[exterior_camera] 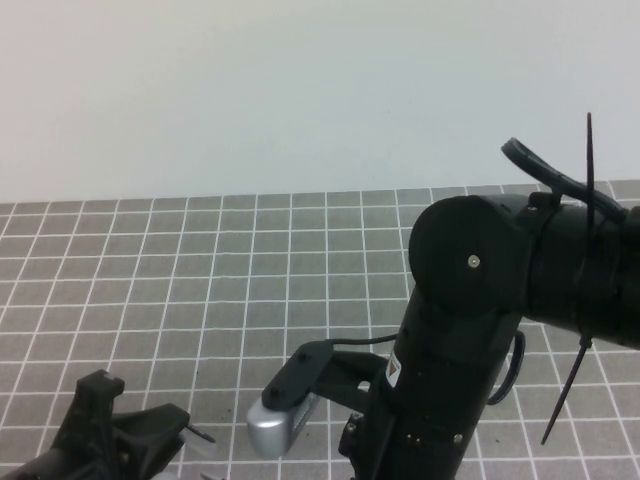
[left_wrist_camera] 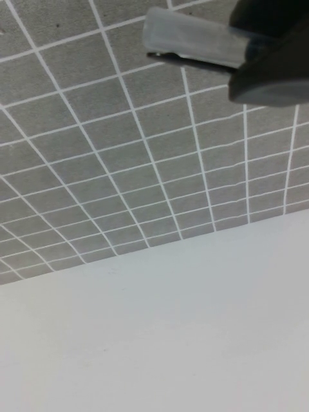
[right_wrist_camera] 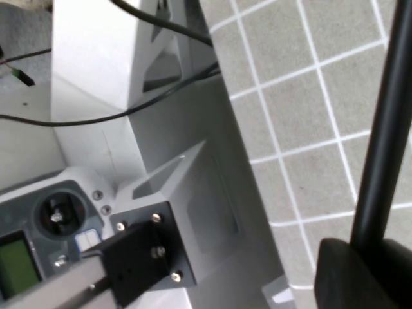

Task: Cap the pen
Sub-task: 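Pick up the pen and its cap, cap the pen, and set it down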

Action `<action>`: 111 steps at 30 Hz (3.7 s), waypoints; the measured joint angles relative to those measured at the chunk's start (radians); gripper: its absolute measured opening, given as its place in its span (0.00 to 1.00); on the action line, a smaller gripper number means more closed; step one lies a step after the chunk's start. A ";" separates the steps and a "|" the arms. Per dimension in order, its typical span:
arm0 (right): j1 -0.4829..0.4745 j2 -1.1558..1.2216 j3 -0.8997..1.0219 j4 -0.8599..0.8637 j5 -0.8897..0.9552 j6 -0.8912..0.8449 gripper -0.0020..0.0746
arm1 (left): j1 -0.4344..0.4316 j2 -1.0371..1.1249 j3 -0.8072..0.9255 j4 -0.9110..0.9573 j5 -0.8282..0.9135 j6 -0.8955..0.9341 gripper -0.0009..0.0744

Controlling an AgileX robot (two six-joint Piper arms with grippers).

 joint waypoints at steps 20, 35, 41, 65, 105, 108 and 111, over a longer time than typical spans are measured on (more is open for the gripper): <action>-0.006 -0.004 0.000 -0.025 -0.053 -0.007 0.02 | 0.000 0.000 0.000 -0.007 0.016 0.000 0.12; -0.006 0.037 -0.040 -0.002 -0.025 -0.003 0.02 | -0.045 0.000 0.000 -0.007 0.033 0.000 0.12; -0.006 0.037 -0.040 -0.054 -0.001 0.043 0.02 | -0.040 0.000 0.000 0.017 0.050 -0.002 0.12; -0.006 -0.001 -0.029 -0.065 -0.001 0.046 0.02 | 0.004 0.000 0.000 0.035 0.050 -0.065 0.12; -0.006 0.017 0.011 -0.020 -0.053 -0.012 0.02 | -0.044 0.000 0.000 0.035 0.043 -0.083 0.12; -0.006 0.019 0.011 -0.008 -0.084 -0.012 0.02 | -0.044 0.000 0.000 0.035 0.043 -0.083 0.12; -0.006 0.019 0.011 0.005 -0.108 -0.012 0.02 | -0.044 0.000 0.000 0.035 0.043 -0.083 0.12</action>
